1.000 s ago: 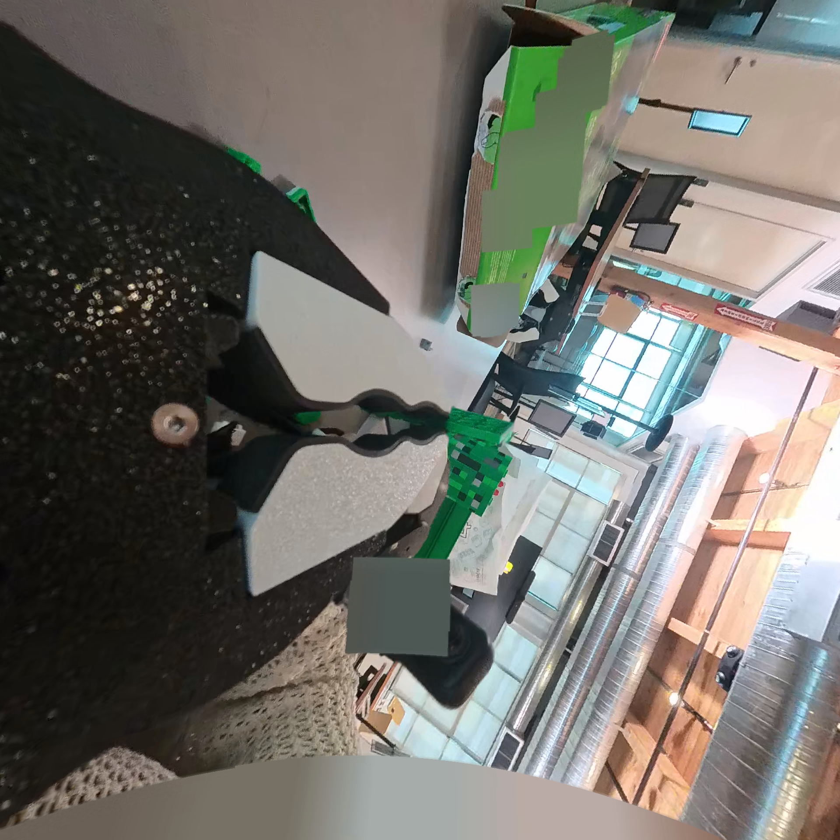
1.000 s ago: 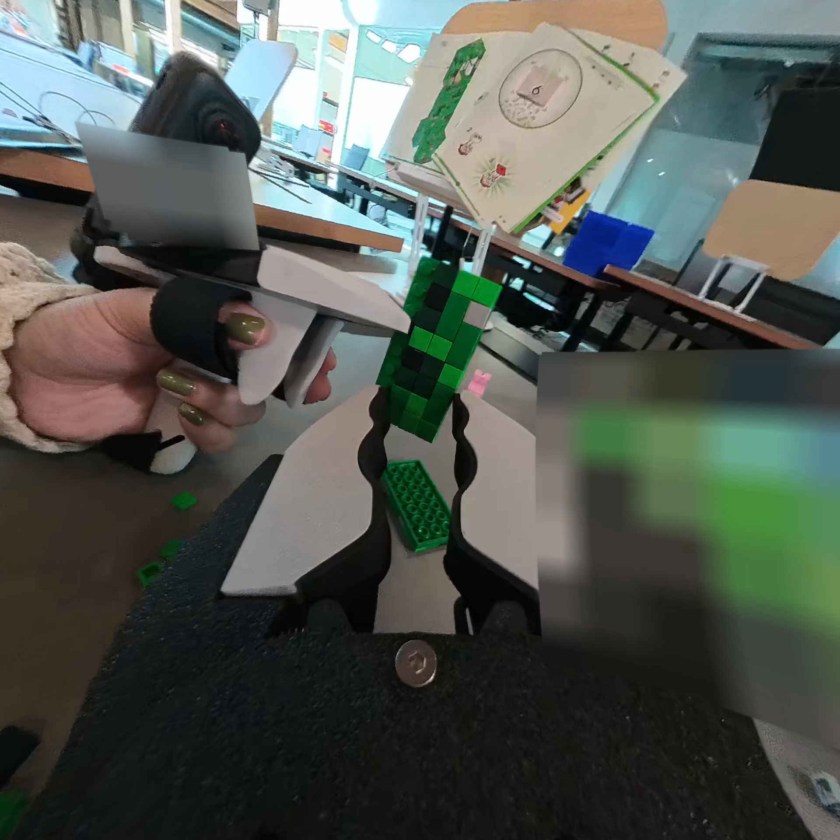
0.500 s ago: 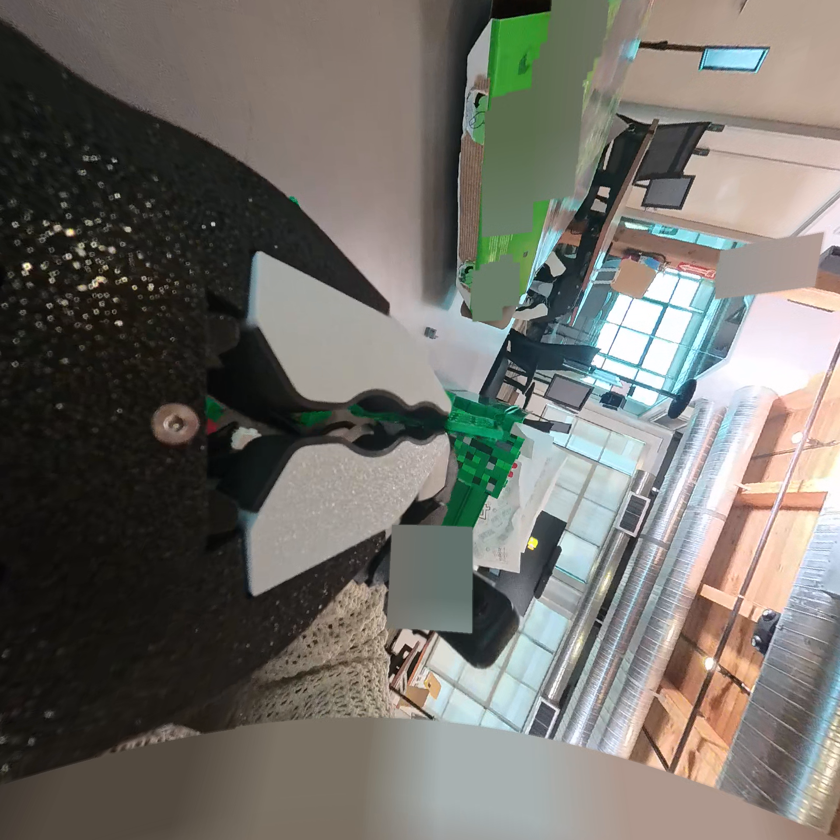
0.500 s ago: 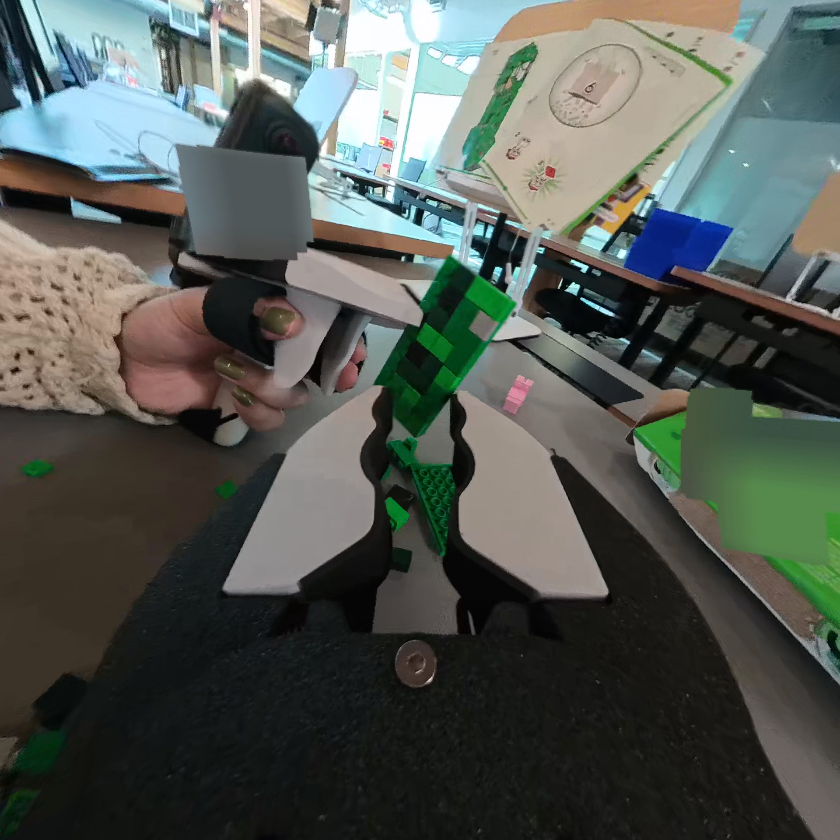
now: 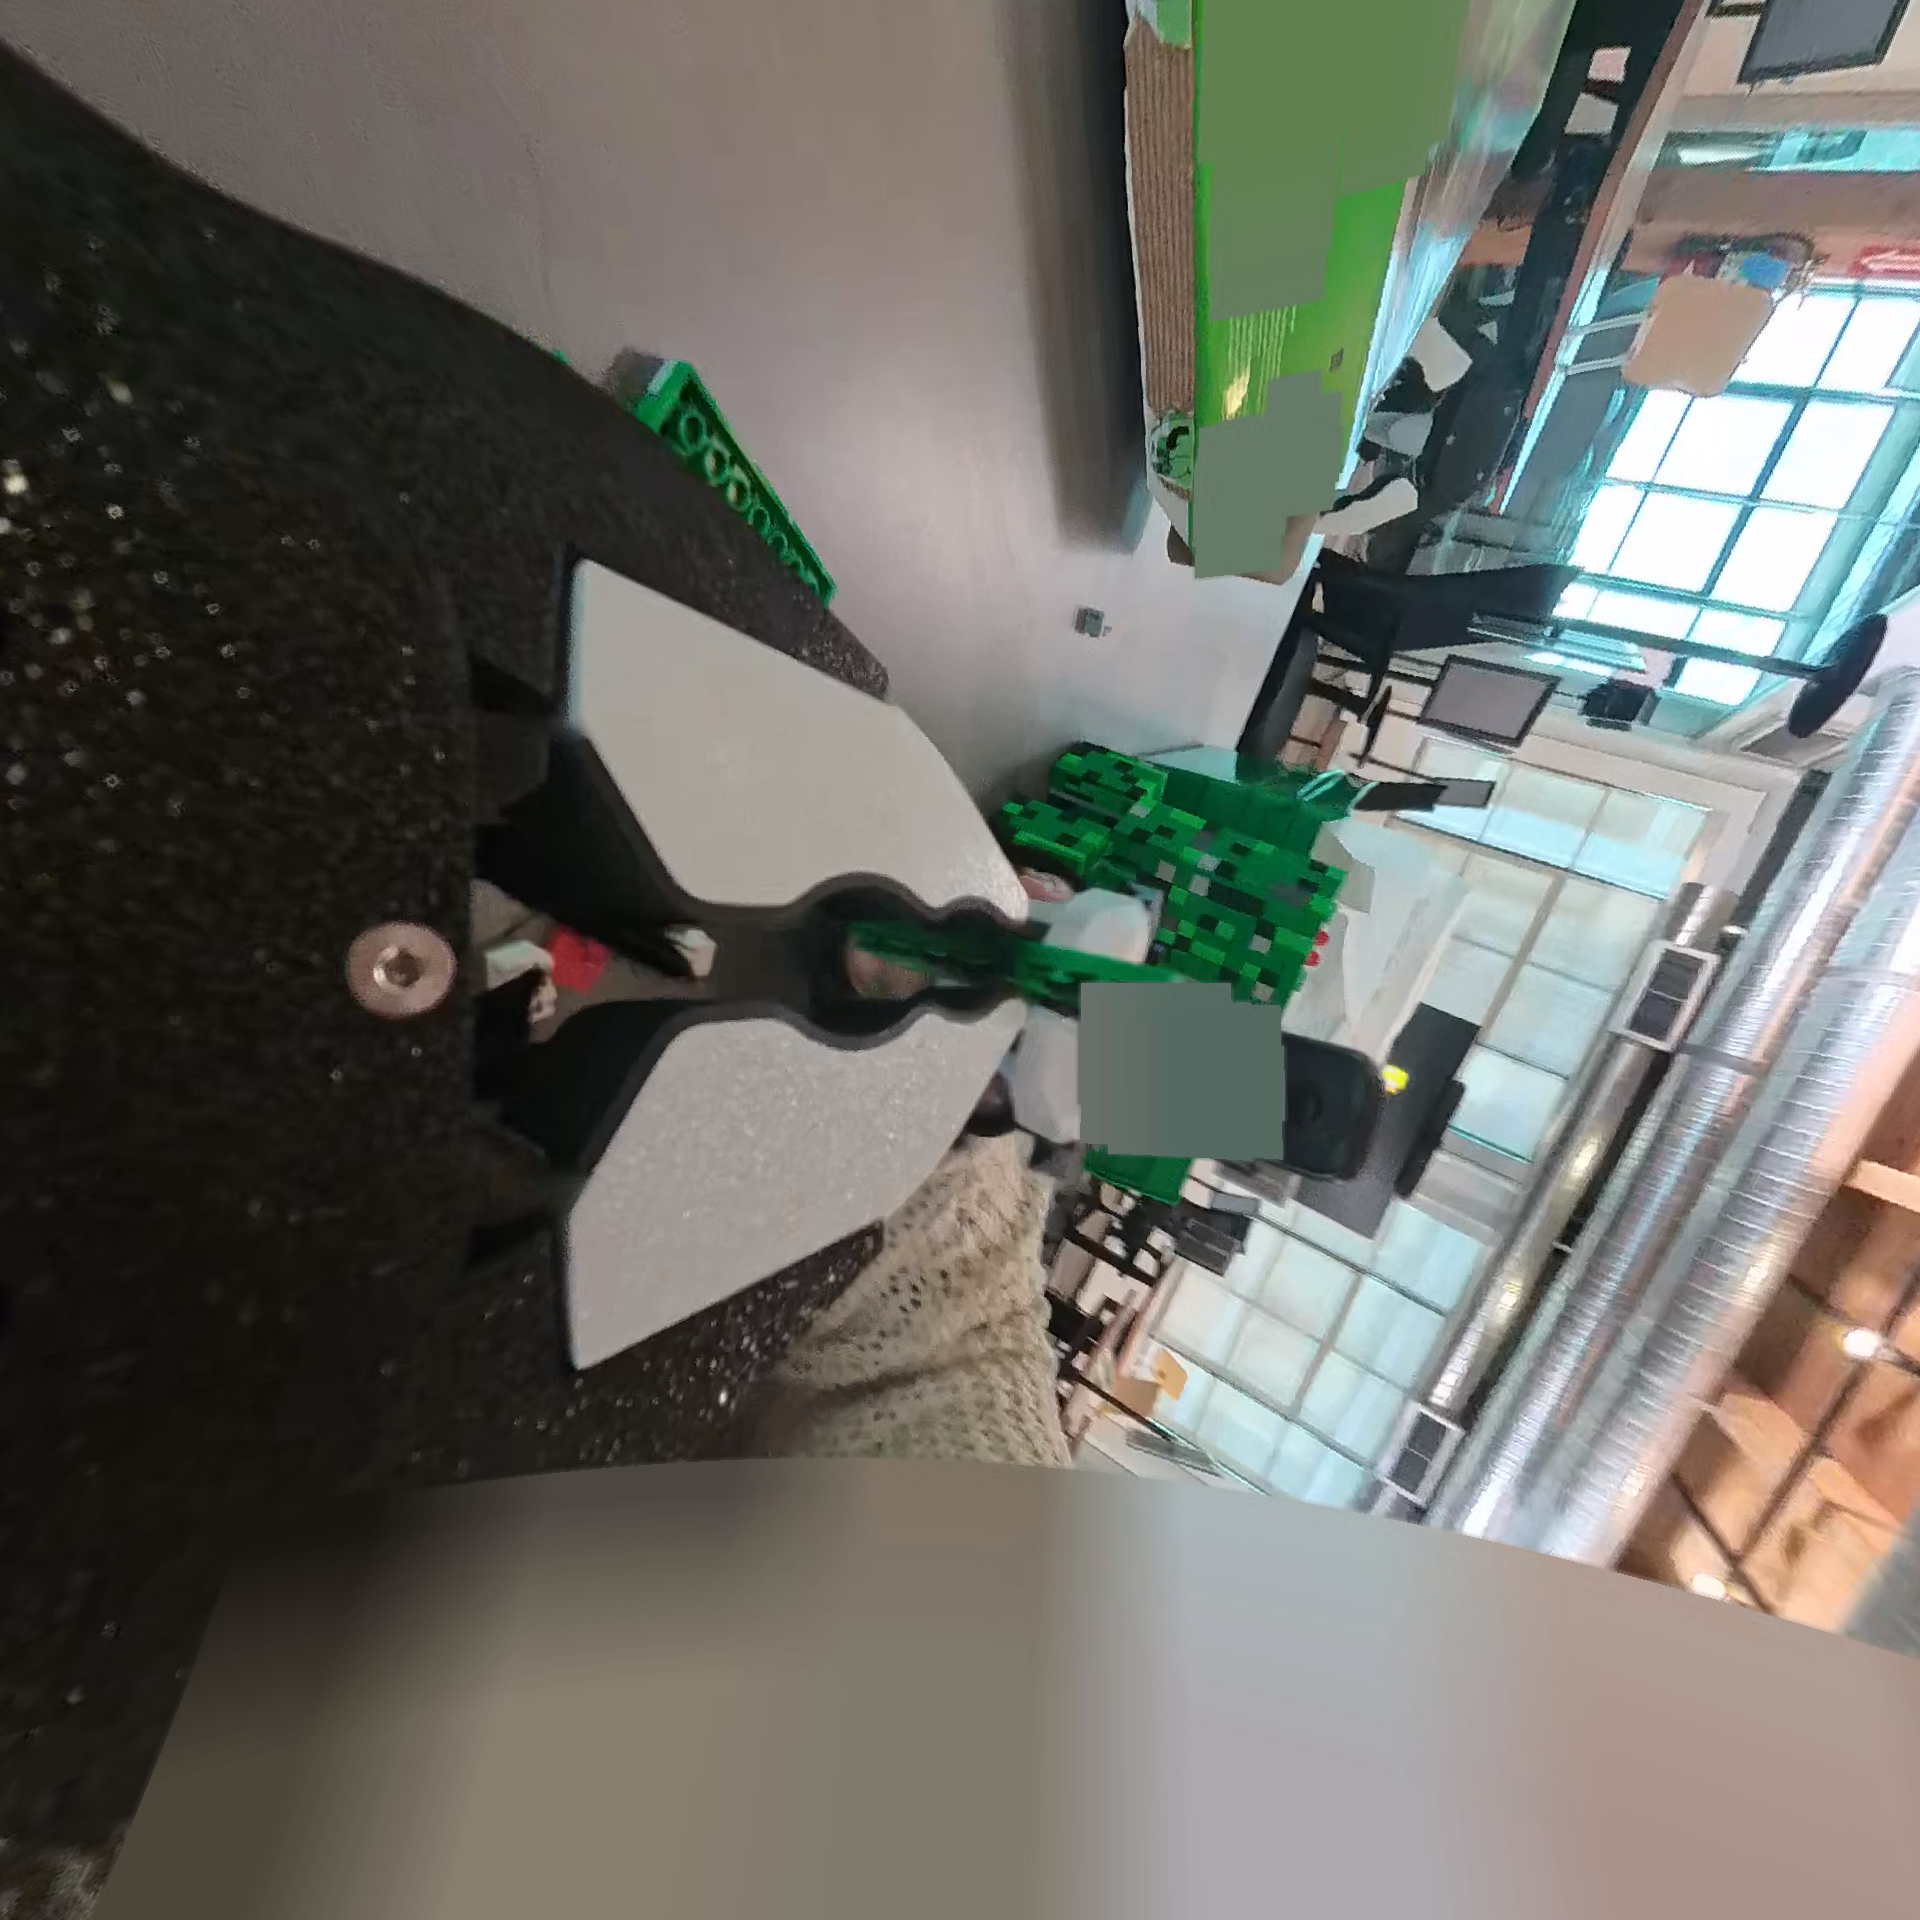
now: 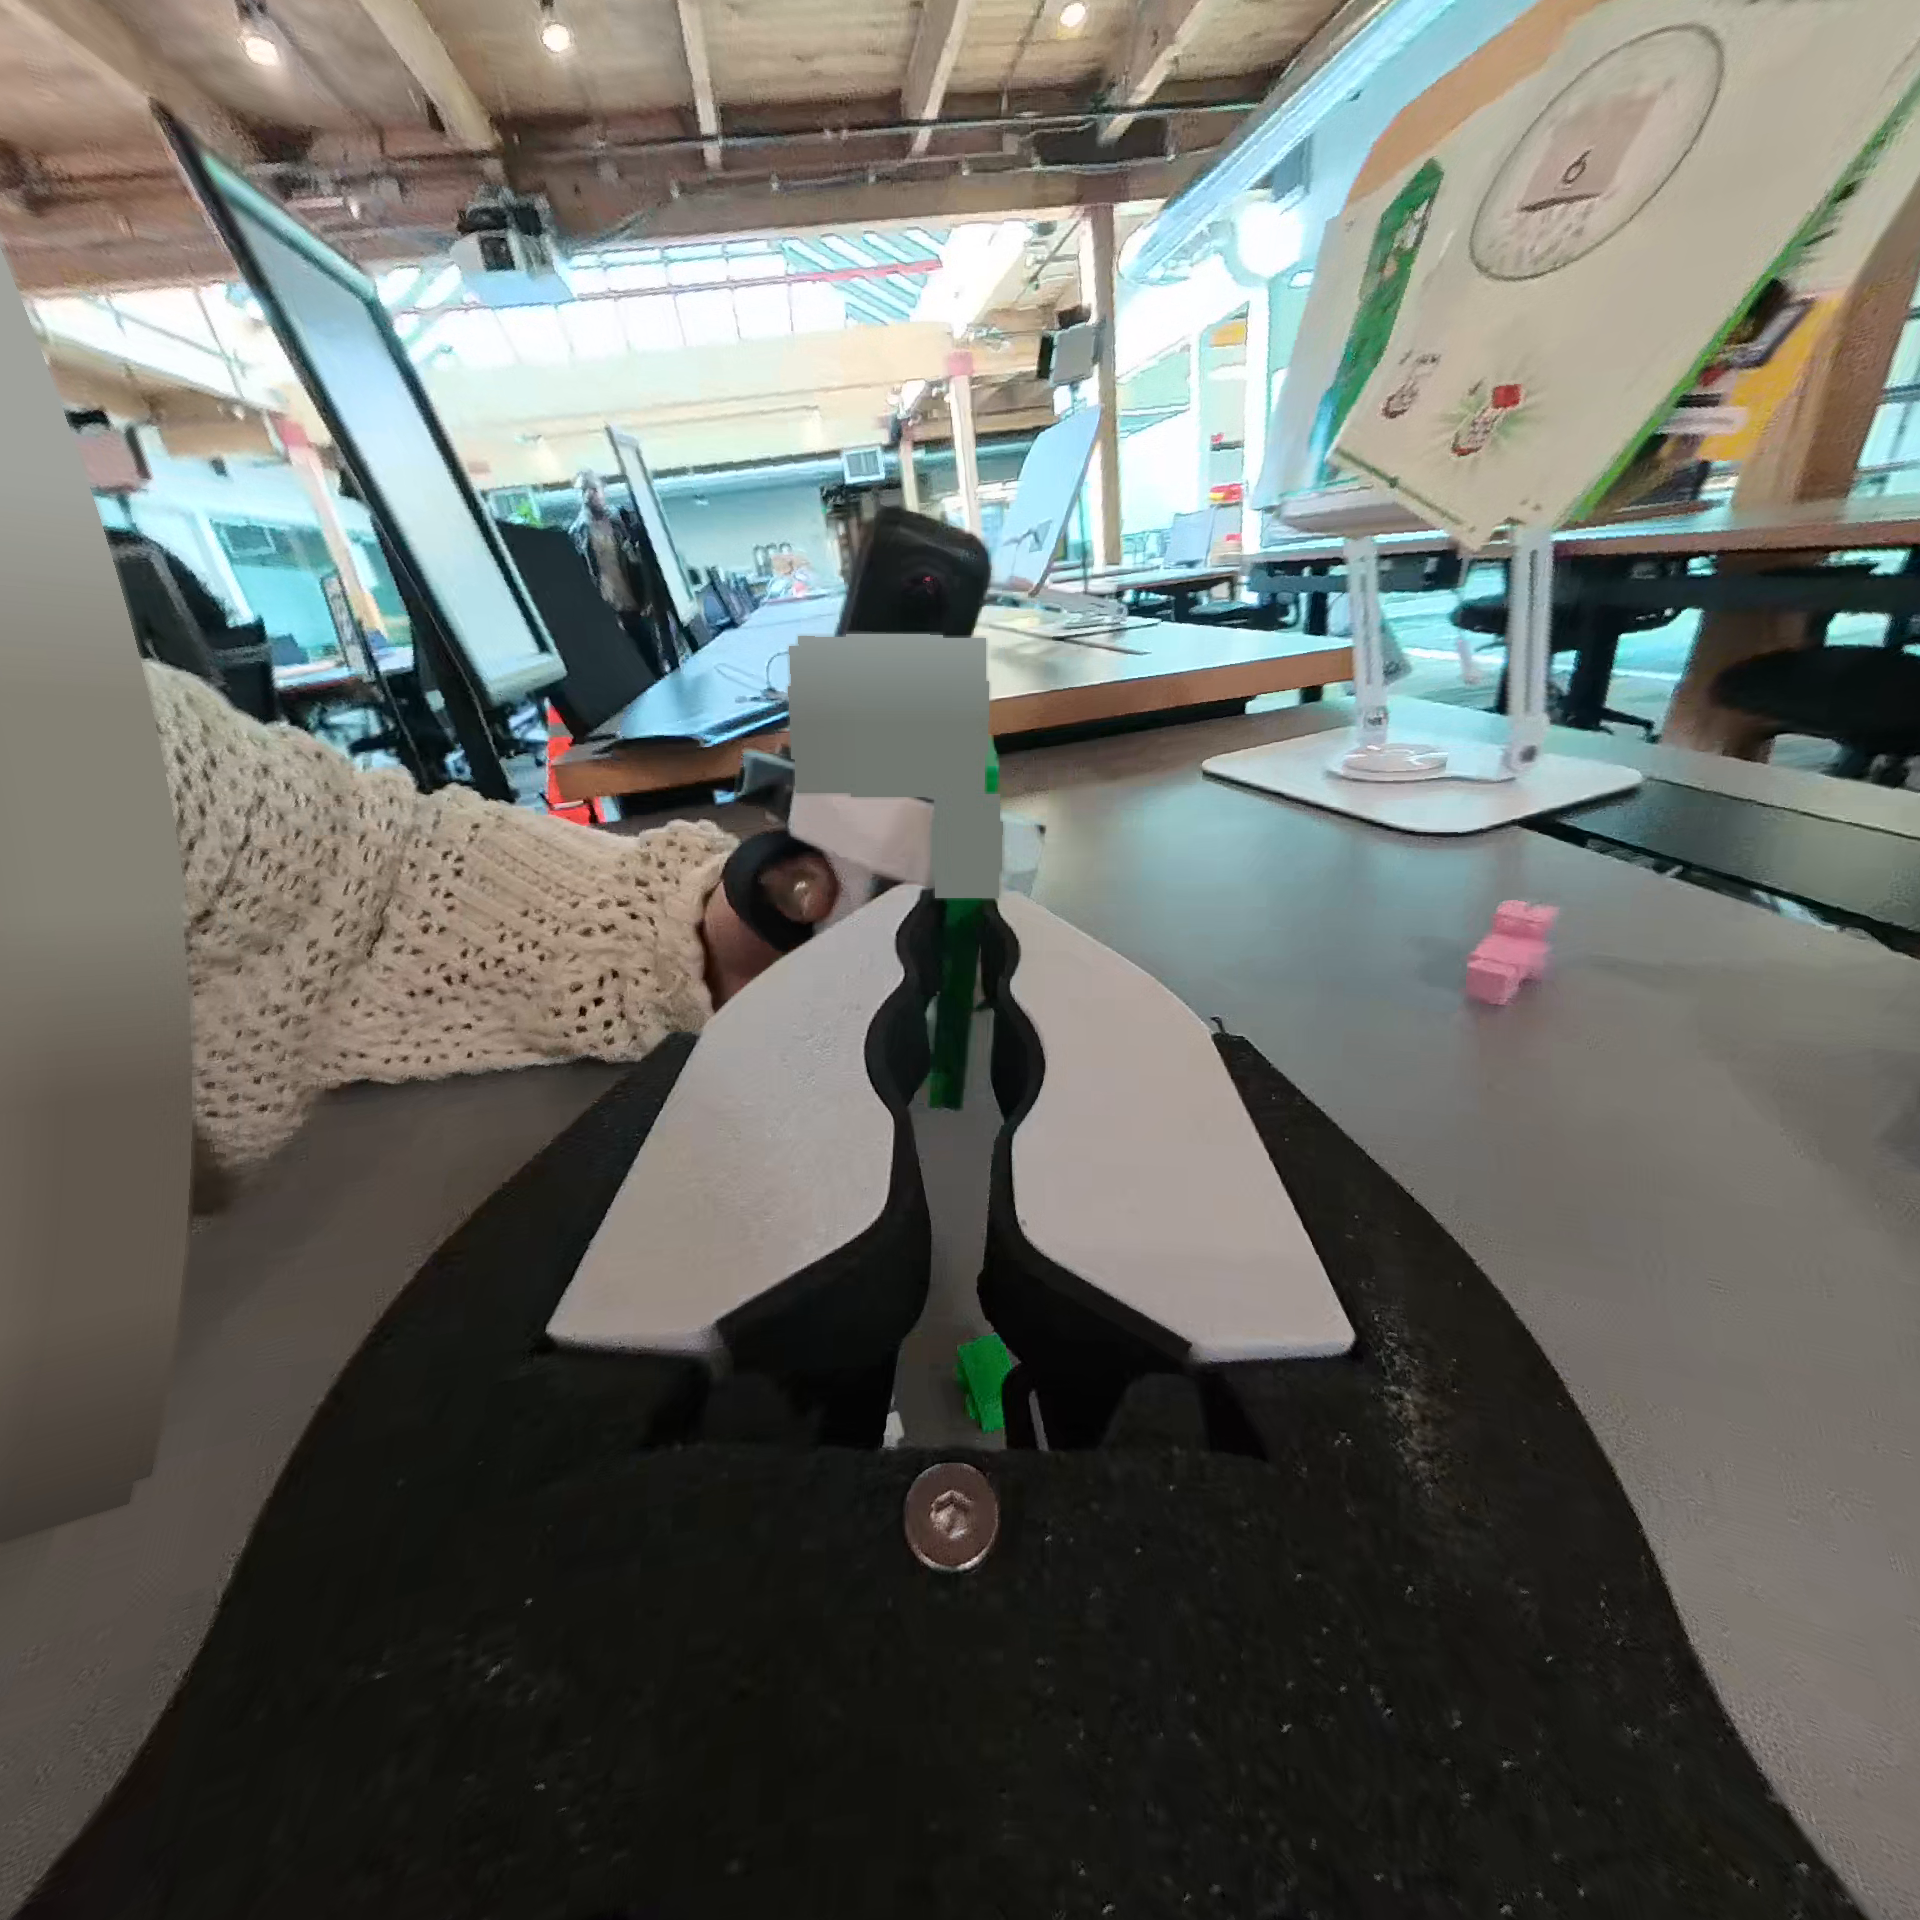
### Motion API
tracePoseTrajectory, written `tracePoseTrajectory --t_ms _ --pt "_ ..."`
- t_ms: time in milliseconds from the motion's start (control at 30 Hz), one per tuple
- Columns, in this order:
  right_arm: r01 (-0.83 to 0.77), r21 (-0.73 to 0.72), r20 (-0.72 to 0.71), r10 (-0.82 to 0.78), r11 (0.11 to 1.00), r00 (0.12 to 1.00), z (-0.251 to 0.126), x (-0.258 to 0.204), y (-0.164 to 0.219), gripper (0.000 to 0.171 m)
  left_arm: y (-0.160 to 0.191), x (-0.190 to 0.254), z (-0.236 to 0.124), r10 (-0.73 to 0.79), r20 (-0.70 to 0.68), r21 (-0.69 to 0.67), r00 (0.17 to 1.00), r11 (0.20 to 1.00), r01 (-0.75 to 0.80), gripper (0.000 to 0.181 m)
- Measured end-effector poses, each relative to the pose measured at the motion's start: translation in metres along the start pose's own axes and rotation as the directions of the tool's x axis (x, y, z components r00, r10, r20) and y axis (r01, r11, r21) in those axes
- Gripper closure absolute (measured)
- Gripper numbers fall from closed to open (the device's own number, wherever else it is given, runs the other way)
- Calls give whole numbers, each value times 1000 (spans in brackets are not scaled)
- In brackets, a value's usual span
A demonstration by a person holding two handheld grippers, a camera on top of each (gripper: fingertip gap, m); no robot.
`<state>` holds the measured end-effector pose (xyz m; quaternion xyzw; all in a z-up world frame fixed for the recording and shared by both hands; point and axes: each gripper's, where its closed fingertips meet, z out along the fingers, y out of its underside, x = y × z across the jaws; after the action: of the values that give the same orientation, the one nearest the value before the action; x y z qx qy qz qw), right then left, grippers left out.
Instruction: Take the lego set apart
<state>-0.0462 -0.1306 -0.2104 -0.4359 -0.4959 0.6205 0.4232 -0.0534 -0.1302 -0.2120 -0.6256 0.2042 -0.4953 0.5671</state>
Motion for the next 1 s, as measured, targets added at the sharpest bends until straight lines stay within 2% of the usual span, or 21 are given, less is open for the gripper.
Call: tracePoseTrajectory --t_ms 100,267,333,567,800,1000 --pt "-32 39 -5 32 999 999 -4 3 -5 166 6 2 0 35 -17 -54 999 998 -36 164" --pt "-130 93 52 126 987 991 -8 3 -12 166 16 -1 3 73 6 -141 997 987 -71 168" --pt "-160 98 66 154 982 986 -9 4 -12 166 17 -1 3 94 16 -150 995 985 -90 177" --pt "-179 101 89 171 979 981 -9 2 -13 166 22 4 6 121 -12 -182 993 976 -121 177" --pt "-221 94 134 207 971 969 -8 -2 -12 165 23 16 6 62 -113 -181 992 980 -82 172" --pt "-202 73 140 190 977 972 -6 -5 -9 165 28 15 8 62 -109 -213 992 973 -84 177"
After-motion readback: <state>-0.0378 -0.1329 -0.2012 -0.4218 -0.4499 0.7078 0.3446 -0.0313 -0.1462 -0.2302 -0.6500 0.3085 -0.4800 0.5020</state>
